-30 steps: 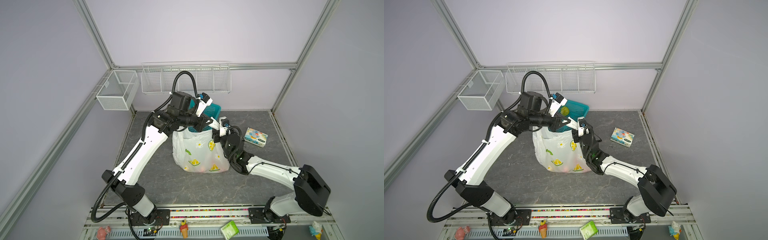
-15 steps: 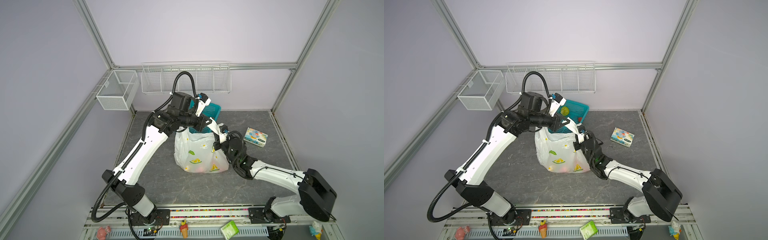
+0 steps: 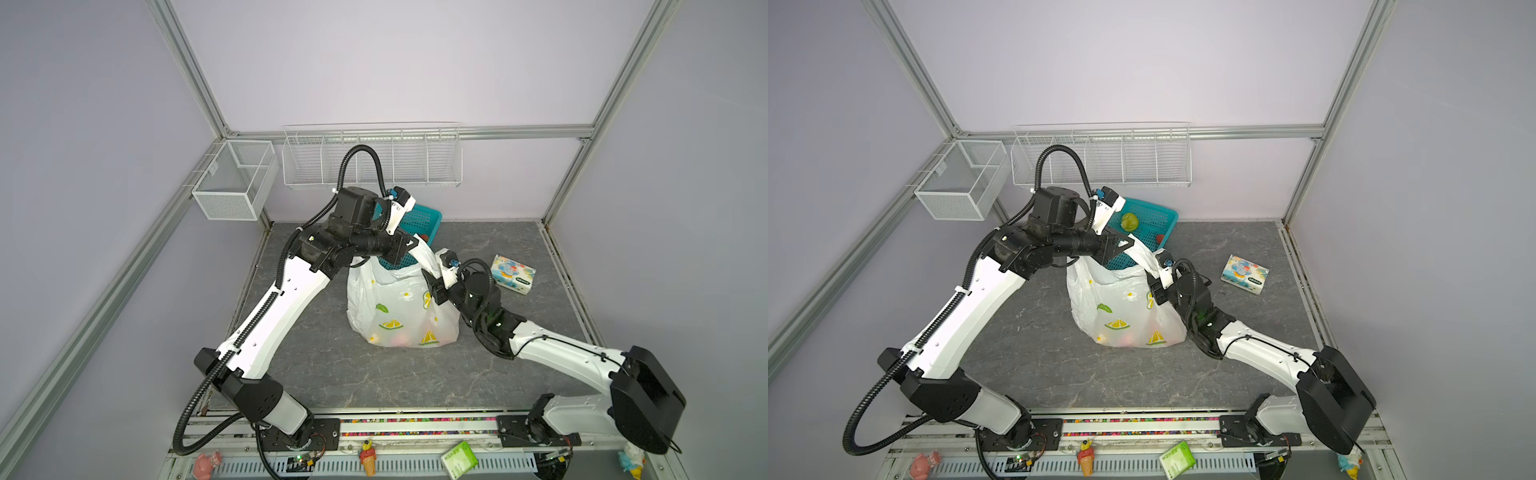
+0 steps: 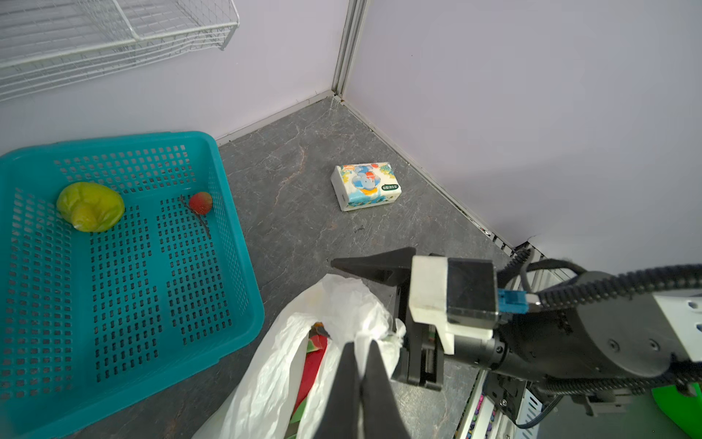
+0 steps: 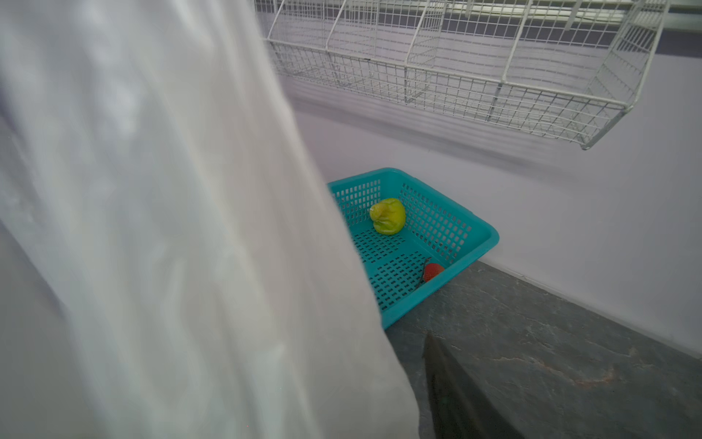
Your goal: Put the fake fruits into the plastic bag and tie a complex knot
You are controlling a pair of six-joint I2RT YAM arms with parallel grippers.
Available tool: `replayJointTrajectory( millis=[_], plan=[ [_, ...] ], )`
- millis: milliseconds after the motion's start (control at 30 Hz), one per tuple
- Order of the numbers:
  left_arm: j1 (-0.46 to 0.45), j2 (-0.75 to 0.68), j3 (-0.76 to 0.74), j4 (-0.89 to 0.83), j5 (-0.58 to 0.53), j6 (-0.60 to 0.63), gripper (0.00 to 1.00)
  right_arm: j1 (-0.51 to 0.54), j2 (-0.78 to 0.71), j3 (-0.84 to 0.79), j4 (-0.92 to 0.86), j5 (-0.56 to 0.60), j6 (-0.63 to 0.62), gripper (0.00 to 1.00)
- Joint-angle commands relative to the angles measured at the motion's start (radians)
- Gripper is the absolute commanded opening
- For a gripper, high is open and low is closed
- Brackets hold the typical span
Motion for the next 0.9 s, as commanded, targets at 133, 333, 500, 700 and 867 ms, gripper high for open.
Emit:
replayJointTrajectory(
  millis=[133, 333, 500, 700, 867],
  plan=[
    [0.014, -0.017, 0.025, 0.042, 0.043, 0.004, 0.0, -0.08, -0.049, 0.044, -0.173, -0.322, -0.078, 0.89],
    [0.014, -0.001, 0.042, 0.024, 0.059, 0.006, 0.0, -0.118, -0.06, 0.126, -0.215, -0.48, -0.099, 0.97],
    [0.014, 0.006, 0.044, 0.019, 0.073, 0.012, 0.0, -0.121, -0.041, 0.194, -0.222, -0.537, -0.103, 0.98],
    [0.014, 0.015, 0.069, -0.011, 0.07, 0.065, 0.0, -0.198, -0.074, 0.285, -0.444, -0.744, -0.155, 1.0],
    [0.014, 0.047, 0.108, -0.036, 0.098, 0.074, 0.0, -0.203, -0.068, 0.402, -0.69, -0.79, -0.272, 0.99]
  ],
)
